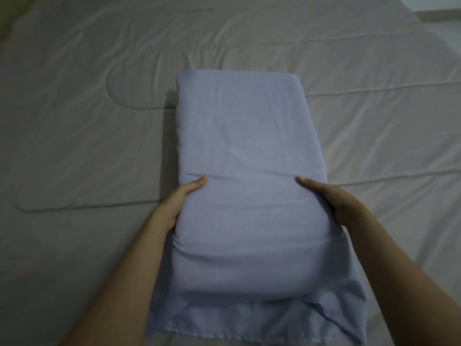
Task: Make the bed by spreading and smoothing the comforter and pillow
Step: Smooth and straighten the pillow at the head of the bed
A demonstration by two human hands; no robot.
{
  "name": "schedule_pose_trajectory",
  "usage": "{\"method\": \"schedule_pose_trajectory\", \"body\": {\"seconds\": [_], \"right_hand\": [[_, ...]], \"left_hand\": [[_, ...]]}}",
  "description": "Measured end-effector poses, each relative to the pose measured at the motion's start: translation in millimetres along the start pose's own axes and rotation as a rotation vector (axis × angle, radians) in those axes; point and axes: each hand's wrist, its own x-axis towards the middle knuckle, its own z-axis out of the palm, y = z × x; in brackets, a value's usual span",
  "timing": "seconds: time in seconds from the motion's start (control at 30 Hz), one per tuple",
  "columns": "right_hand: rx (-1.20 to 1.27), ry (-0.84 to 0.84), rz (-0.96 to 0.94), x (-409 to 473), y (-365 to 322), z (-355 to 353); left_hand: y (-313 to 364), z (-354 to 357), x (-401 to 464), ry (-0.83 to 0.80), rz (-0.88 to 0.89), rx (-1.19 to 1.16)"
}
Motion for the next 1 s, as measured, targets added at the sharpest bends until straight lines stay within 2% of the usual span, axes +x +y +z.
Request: {"method": "schedule_pose_trajectory", "body": {"seconds": [0.07,0.27,0.47,0.73,1.0], "right_hand": [[0.013,-0.021,-0.013,-5.2,-2.3,3.5],[0.077,0.083,-0.200,-32.6,-3.5,25.5],[0.135,0.090,-0.272,-58.0,-3.5,78.0],[0.190,-0.001,-0.323,-74.6,-9.1,236.3],[0.259,-0.190,-0.253,-70.8,-6.0,459.8]], "left_hand": [[3.5,1.8,-1.4,-0.002,-0.010,-0.003],[-0.1,-13.2,-9.8,0.095,0.052,-0.019],[27.1,-74.2,-39.6,0.140,0.155,-0.003],[60.5,-222.8,-99.1,0.242,0.228,0.037],[91.7,-426.7,-167.1,0.443,0.288,0.166]]}}
